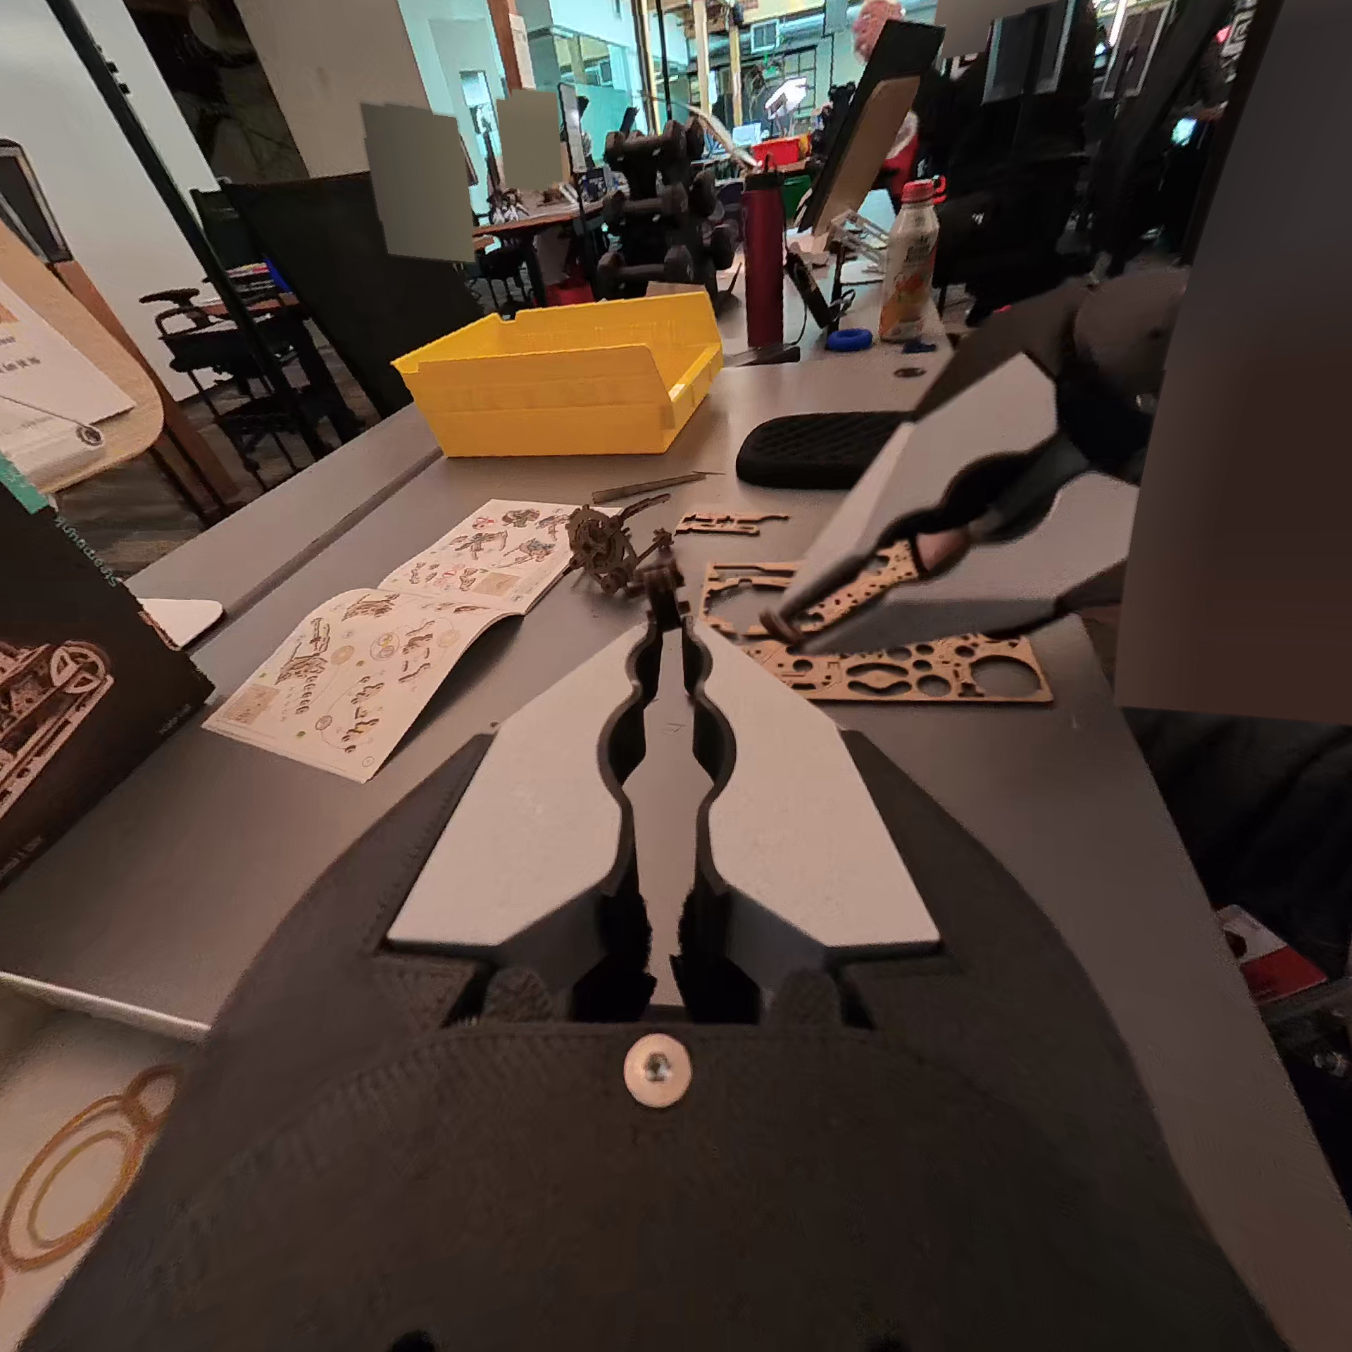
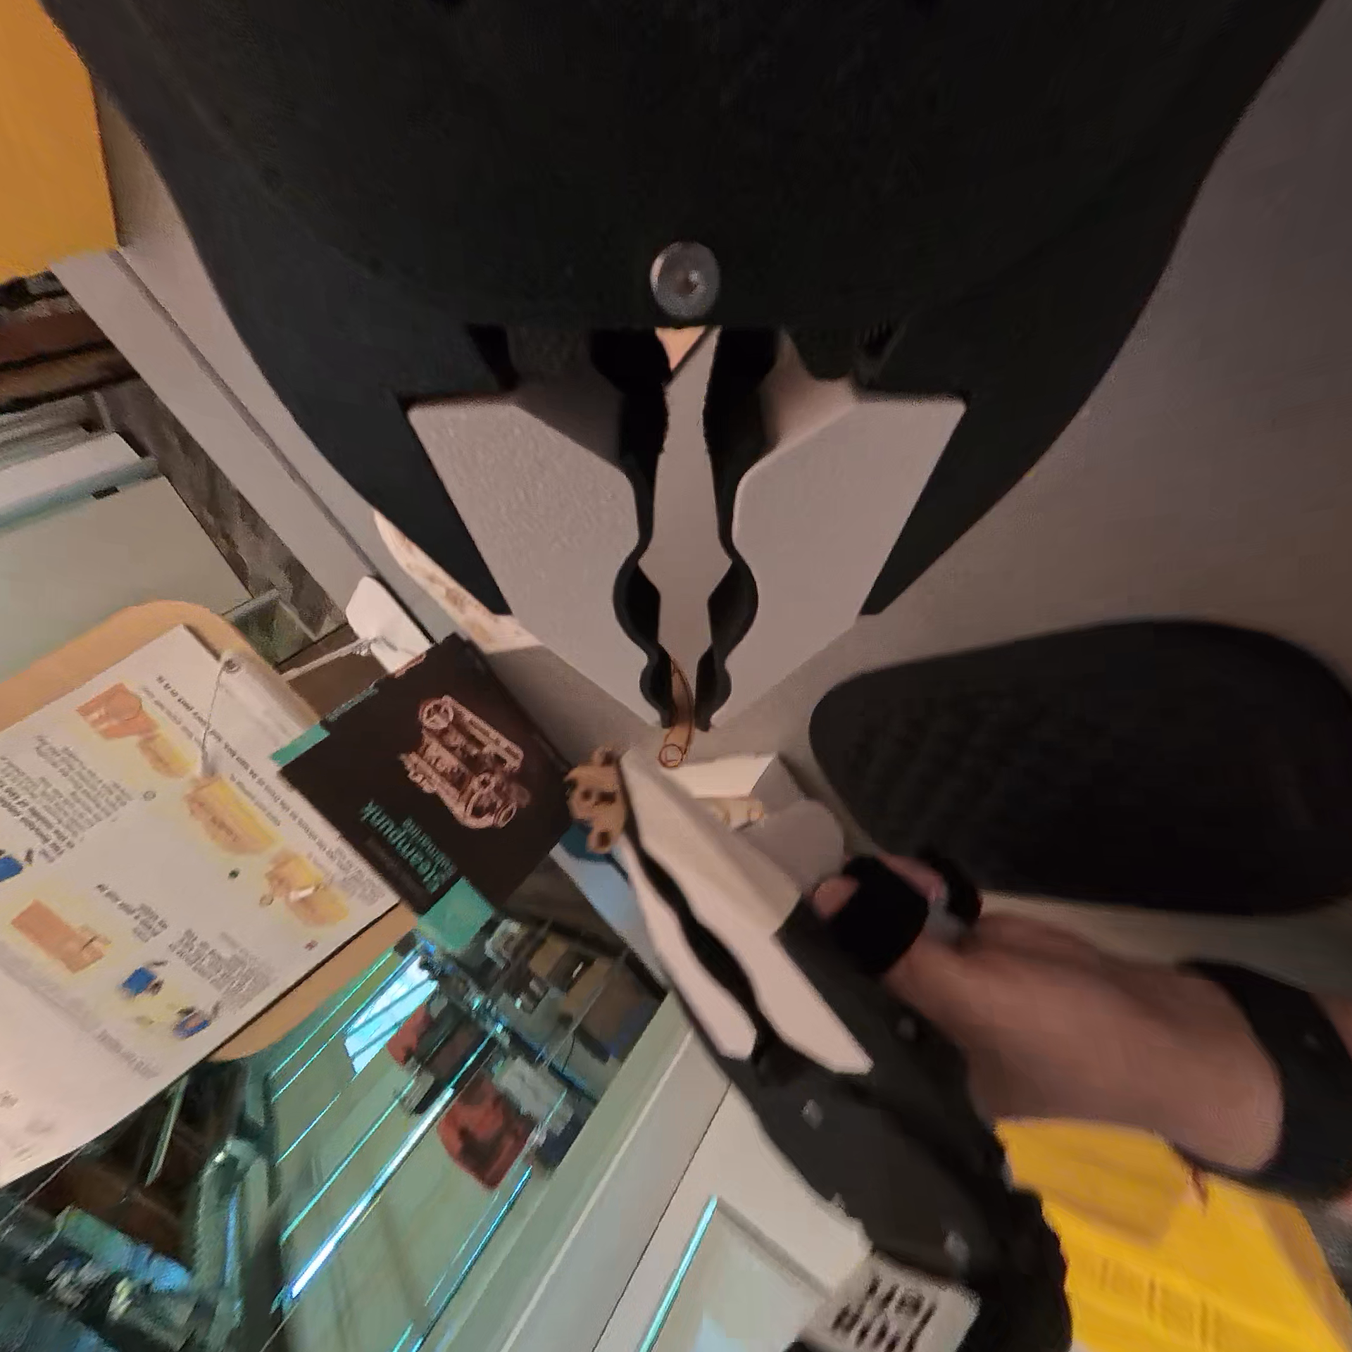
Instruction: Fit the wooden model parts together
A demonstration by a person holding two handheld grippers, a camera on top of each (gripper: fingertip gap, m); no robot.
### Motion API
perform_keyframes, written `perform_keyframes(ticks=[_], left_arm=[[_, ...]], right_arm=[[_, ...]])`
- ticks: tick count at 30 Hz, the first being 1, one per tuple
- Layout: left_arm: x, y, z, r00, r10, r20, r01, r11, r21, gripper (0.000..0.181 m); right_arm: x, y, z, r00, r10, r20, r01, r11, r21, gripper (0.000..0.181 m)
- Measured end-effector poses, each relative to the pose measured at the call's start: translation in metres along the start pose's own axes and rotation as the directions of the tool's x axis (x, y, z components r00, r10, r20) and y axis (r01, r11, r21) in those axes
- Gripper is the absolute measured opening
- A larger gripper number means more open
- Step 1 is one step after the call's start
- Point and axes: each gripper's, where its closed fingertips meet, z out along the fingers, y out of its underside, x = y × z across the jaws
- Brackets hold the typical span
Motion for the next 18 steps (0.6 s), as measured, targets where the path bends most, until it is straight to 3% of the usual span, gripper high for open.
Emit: perform_keyframes(ticks=[6,14,18], left_arm=[[-0.004,0.007,0.002,1.0,-0.027,0.001,0.027,1.0,-0.016,0.003],[0.002,0.01,0.005,0.986,-0.156,-0.057,0.154,0.988,-0.027,0.003],[-0.001,0.014,0.006,0.978,-0.205,-0.047,0.203,0.978,-0.051,0.003]], right_arm=[[-0.018,0.018,0.002,0.999,-0.053,0.009,0.053,0.995,-0.081,0.004],[-0.01,0.013,0.0,0.994,-0.042,-0.101,0.035,0.997,-0.073,0.004],[-0.012,0.013,0.001,0.994,0.06,-0.09,-0.064,0.997,-0.039,0.004]])
